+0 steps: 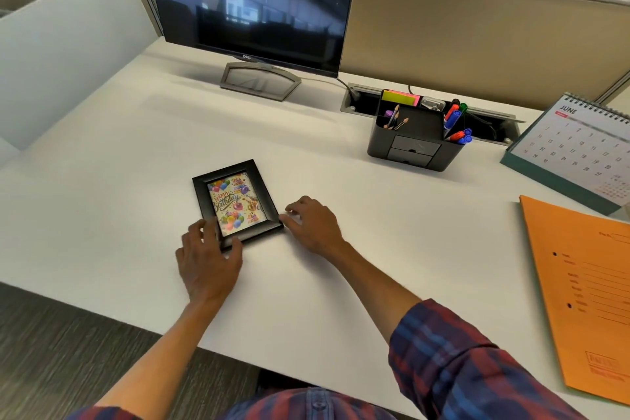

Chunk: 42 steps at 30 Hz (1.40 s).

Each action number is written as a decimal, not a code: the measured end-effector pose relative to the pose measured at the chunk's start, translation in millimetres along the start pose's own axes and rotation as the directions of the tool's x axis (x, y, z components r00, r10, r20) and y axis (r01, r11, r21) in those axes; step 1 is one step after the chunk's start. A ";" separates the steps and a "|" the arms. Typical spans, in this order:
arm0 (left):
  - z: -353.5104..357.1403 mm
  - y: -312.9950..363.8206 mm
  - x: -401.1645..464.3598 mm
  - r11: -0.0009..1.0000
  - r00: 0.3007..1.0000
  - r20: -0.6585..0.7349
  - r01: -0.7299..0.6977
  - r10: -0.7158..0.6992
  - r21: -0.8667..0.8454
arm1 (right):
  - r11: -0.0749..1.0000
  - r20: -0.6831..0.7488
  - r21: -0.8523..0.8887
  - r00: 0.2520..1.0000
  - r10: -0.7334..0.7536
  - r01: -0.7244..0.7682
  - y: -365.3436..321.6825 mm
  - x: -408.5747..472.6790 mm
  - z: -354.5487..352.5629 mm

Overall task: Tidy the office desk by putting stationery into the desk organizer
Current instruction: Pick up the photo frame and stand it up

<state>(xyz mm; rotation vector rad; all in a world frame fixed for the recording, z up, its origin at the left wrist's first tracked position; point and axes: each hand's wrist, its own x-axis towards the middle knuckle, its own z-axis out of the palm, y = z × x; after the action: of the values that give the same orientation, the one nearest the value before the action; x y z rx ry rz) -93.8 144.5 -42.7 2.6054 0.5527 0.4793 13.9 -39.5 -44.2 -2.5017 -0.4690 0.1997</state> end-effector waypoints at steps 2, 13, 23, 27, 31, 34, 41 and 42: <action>-0.8 -3.6 5.5 0.991 0.990 0.054 0.132 -0.132 -0.002 | 1.000 -0.012 -0.011 1.000 0.012 -0.013 -7.8 0.4 4.7; -5.4 -6.2 17.5 0.884 0.928 0.226 0.356 -0.296 -0.303 | 0.930 0.049 0.280 0.971 0.234 -0.239 -27.7 3.6 13.8; -13.9 10.3 36.7 0.492 0.750 0.454 0.660 -0.481 -0.568 | 0.476 0.279 0.788 0.916 0.289 -0.390 -24.0 1.6 -7.2; -15.3 17.4 50.3 0.373 0.714 0.545 0.697 -0.440 -0.612 | 0.448 0.262 0.824 0.934 0.241 -0.347 -17.6 5.6 -24.8; -15.3 21.9 67.9 0.369 0.731 0.570 0.682 -0.376 -0.631 | 0.478 0.253 0.819 0.948 0.196 -0.317 -8.9 7.1 -35.5; -16.9 29.5 77.9 0.393 0.759 0.570 0.651 -0.316 -0.650 | 0.505 0.244 0.810 0.954 0.173 -0.299 -3.1 6.9 -38.1; -15.2 46.8 93.1 0.528 0.799 0.578 0.567 -0.166 -0.632 | 0.610 0.143 0.764 0.977 0.157 -0.210 7.2 9.5 -44.0; -13.7 48.9 93.9 0.557 0.802 0.579 0.551 -0.146 -0.622 | 0.629 0.122 0.753 0.980 0.158 -0.195 8.6 10.5 -43.3</action>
<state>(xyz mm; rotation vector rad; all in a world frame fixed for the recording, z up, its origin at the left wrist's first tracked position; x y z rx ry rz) -4.0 150.9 14.6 1.5980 0.5363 -0.0843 36.6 -64.6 -14.0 -1.6850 -0.0949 0.4336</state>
